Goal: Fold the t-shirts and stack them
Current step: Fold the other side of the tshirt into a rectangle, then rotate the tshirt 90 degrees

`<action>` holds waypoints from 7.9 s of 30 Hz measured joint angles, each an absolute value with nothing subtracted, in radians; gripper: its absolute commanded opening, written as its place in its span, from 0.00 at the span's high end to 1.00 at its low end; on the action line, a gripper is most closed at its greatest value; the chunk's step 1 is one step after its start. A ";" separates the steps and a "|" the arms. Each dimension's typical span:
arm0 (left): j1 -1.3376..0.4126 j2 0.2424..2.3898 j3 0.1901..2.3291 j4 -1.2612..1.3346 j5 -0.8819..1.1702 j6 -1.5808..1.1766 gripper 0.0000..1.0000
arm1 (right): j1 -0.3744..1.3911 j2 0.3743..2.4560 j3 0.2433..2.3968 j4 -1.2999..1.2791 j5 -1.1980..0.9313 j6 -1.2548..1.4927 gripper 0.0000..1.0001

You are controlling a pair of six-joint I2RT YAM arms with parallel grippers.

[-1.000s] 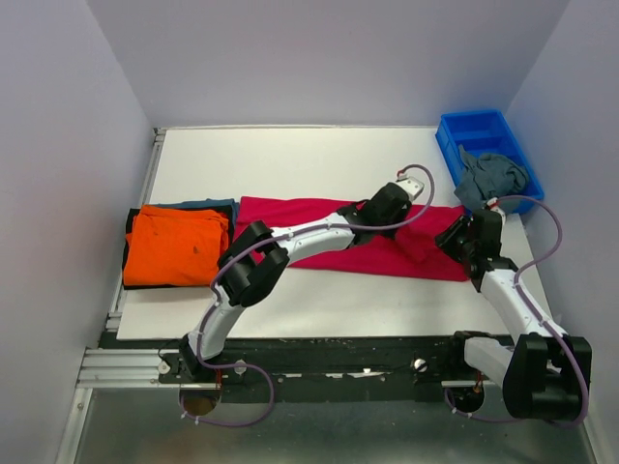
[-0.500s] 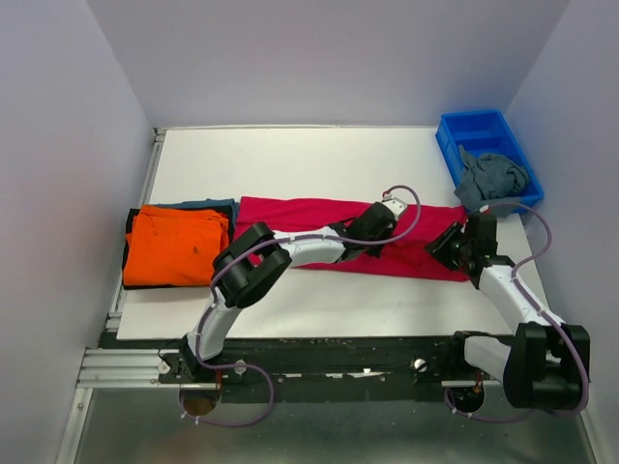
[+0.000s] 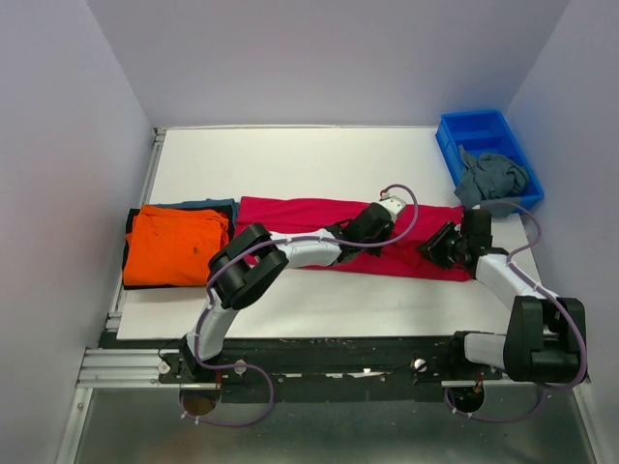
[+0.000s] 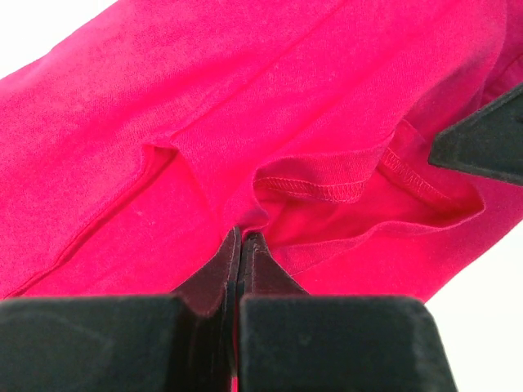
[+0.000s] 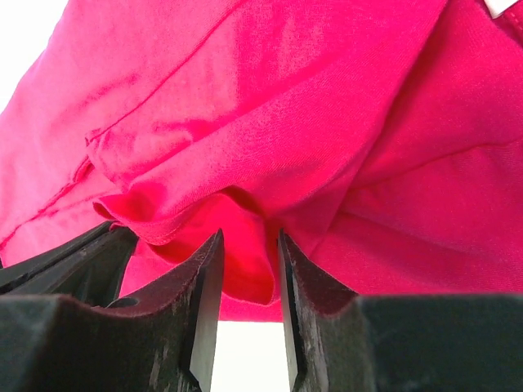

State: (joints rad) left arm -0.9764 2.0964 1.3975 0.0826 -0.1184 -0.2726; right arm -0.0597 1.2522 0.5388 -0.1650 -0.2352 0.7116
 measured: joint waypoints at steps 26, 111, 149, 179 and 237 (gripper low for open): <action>-0.974 2.096 1.398 0.081 -0.118 -0.271 1.00 | -0.033 1.015 0.542 -0.379 -0.136 0.678 0.96; -0.883 2.113 1.534 -0.113 0.228 -0.368 0.57 | -0.020 1.113 0.537 -0.484 -0.197 0.654 0.99; -0.756 2.142 1.608 -0.104 0.166 -0.450 0.62 | -0.020 1.174 0.590 -0.569 0.039 0.838 0.99; -0.759 1.844 1.362 -0.086 0.010 -0.534 1.00 | -0.020 1.272 0.718 -0.531 0.113 0.813 0.99; -1.040 1.304 0.695 -0.380 -0.110 -1.143 0.82 | 0.404 2.362 2.070 -0.813 -0.105 0.595 0.61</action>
State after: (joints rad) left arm -1.0405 1.3041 0.6952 -0.3798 -0.1104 -1.1427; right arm 0.4042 2.3615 2.0705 -0.8127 -0.1051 0.5953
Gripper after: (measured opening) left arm 0.093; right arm 0.277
